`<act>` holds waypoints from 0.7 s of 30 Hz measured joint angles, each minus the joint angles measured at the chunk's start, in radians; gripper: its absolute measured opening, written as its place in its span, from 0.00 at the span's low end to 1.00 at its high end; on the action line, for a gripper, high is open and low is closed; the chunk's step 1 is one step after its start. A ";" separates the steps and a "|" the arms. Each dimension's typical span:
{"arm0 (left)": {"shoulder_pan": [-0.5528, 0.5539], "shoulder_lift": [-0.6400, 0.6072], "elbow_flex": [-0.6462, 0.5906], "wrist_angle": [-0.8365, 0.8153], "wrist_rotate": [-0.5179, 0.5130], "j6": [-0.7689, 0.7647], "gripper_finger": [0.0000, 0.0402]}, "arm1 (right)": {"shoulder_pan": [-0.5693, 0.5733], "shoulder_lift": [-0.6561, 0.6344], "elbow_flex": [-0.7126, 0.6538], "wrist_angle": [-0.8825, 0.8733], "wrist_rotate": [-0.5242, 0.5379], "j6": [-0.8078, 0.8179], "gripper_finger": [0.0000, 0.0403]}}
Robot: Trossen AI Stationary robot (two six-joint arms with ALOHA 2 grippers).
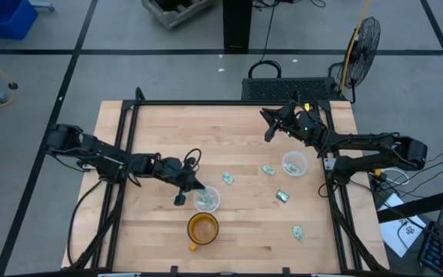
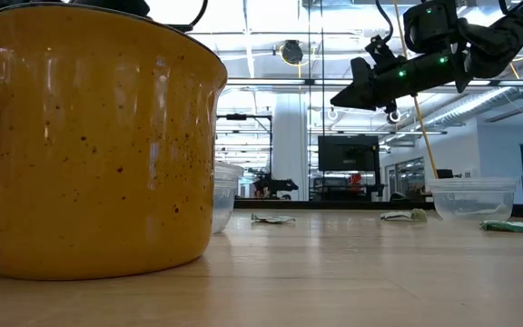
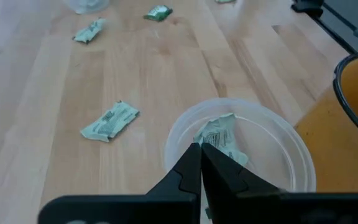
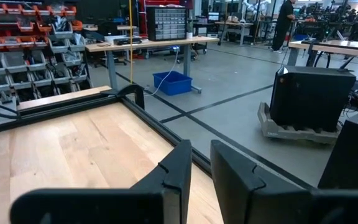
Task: Pick and place items into bin
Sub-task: Put the stevia packet into the left transparent bin, then put the stevia packet into the right transparent bin
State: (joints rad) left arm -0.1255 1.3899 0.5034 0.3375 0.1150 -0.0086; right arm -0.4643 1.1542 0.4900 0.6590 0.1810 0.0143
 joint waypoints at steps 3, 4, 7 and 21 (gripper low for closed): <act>0.000 0.000 0.000 0.001 0.000 0.000 0.04 | 0.000 0.000 0.000 0.000 0.000 0.000 0.13; 0.000 0.000 0.000 0.001 0.001 -0.006 0.04 | 0.000 0.000 0.000 0.000 0.000 0.000 0.13; 0.000 0.000 0.000 0.001 0.016 -0.027 0.04 | 0.000 0.000 0.000 -0.001 0.000 0.000 0.13; -0.002 0.000 0.000 0.038 0.000 -0.011 0.27 | 0.000 0.000 0.001 -0.086 -0.219 -0.027 0.26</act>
State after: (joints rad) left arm -0.1276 1.3899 0.5034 0.3758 0.1154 -0.0192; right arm -0.4641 1.1542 0.4909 0.5727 -0.0377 -0.0128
